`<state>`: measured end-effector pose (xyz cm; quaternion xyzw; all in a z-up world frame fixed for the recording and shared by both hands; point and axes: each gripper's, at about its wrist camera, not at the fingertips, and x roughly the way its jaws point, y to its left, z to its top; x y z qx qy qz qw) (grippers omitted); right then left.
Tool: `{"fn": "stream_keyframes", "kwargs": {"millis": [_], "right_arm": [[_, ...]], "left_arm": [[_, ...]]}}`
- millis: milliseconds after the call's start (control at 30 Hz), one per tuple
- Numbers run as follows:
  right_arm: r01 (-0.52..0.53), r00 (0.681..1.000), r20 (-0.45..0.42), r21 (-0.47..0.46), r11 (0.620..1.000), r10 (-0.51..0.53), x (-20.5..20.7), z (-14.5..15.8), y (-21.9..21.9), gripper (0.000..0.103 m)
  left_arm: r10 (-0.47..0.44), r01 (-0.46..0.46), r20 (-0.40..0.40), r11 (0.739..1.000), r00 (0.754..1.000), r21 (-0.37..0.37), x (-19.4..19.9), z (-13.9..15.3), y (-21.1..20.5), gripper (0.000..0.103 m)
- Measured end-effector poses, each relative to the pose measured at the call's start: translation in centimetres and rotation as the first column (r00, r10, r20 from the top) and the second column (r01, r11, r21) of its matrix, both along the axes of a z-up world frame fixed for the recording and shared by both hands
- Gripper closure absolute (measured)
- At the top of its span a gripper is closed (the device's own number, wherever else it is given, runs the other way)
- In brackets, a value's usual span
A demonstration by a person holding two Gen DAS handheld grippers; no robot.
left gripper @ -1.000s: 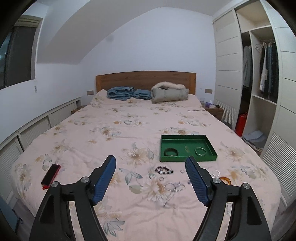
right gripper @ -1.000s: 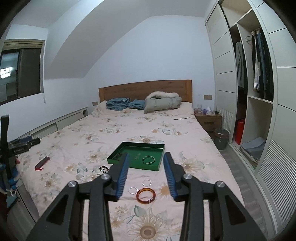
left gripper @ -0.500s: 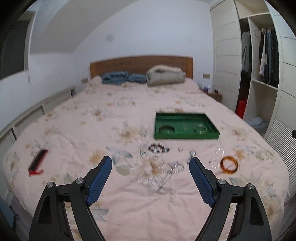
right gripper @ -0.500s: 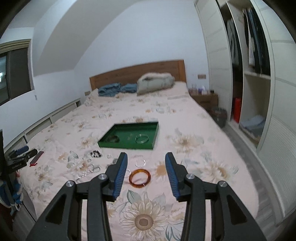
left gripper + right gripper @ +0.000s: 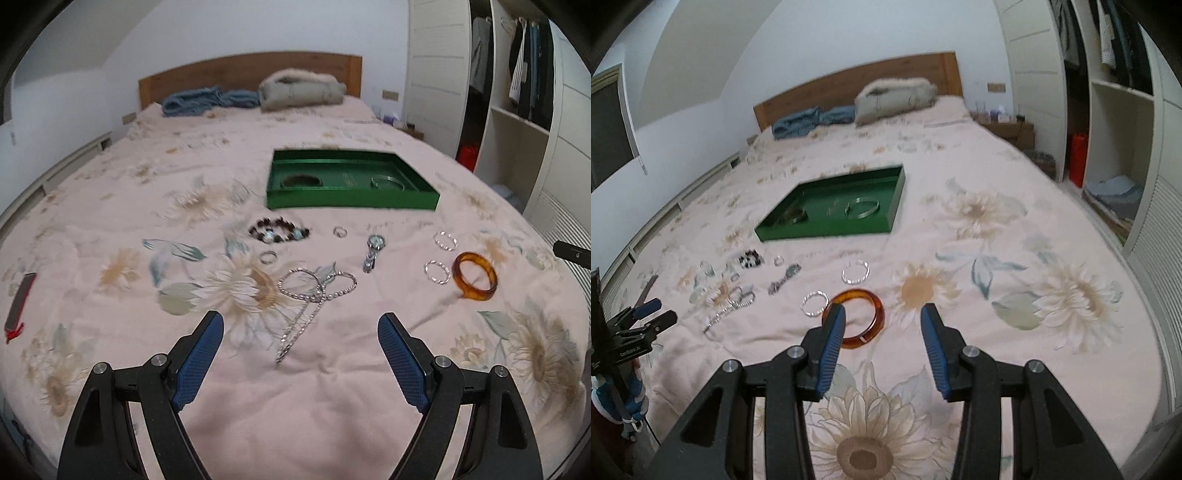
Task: Organize jewelry
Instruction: 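Grasp the rhinestone necklace with the left tool while the right tool grasps the amber bangle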
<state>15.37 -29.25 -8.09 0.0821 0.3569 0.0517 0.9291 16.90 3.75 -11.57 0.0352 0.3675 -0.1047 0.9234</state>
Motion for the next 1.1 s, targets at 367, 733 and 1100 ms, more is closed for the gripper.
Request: {"fn": "stream_keyframes", "kwargs": {"millis": [367, 733, 1100], "right_arm": [[-0.041, 0.994, -0.104, 0.010, 0.999, 0.041, 4.9, -4.3, 1.0, 0.062], [-0.101, 0.968, -0.230, -0.004, 0.995, 0.098, 9.8, -8.8, 2.7, 0.063], [-0.152, 0.947, -0.301, -0.104, 0.983, 0.114, 11.6, -11.2, 4.4, 0.066]], "left_arm": [[-0.011, 0.012, -0.161, 1.000, 0.987, 0.009, 6.1, -5.7, -1.3, 0.041], [-0.033, 0.037, -0.184, 0.999, 0.982, 0.021, 7.6, -7.7, -1.4, 0.041], [-0.065, 0.071, -0.194, 0.997, 0.979, 0.026, 7.7, -8.2, -1.9, 0.066]]}}
